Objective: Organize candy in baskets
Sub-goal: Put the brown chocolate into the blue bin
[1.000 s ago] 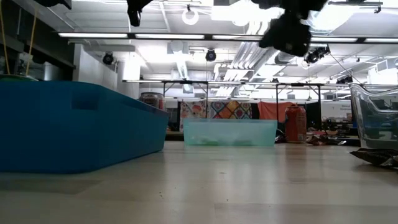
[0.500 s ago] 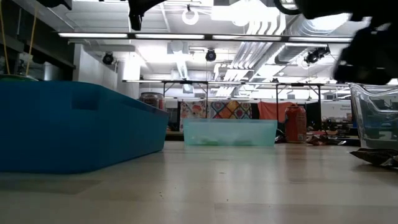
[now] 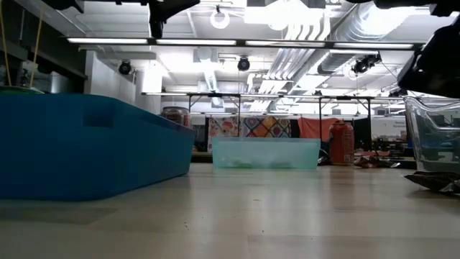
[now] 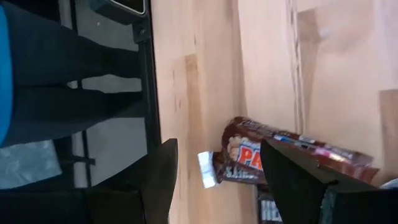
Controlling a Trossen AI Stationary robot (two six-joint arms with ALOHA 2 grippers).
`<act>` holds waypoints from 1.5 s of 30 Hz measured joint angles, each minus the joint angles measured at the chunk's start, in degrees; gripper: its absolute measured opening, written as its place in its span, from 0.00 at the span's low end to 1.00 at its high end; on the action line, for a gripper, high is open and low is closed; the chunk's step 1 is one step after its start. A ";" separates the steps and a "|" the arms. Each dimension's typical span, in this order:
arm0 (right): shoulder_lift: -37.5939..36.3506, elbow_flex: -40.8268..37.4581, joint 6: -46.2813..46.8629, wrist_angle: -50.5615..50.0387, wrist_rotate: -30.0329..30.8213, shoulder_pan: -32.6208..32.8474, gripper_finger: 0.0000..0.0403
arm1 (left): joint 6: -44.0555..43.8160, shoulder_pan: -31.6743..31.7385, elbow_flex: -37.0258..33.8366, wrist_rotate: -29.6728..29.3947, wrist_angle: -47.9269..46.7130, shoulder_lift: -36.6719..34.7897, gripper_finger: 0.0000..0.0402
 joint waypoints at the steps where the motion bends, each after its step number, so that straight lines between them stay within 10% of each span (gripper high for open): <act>1: 0.00 0.00 -0.72 -0.09 0.43 0.00 0.56 | -0.21 0.12 0.00 -0.04 0.00 0.00 0.55; 16: 0.11 0.00 -23.21 -2.45 8.07 0.02 0.56 | -0.22 0.35 0.00 -3.02 -0.01 -0.02 0.55; 45: 5.57 0.02 -27.75 -3.48 1.69 3.30 0.49 | -0.26 0.35 0.02 -5.03 -0.02 -0.04 0.55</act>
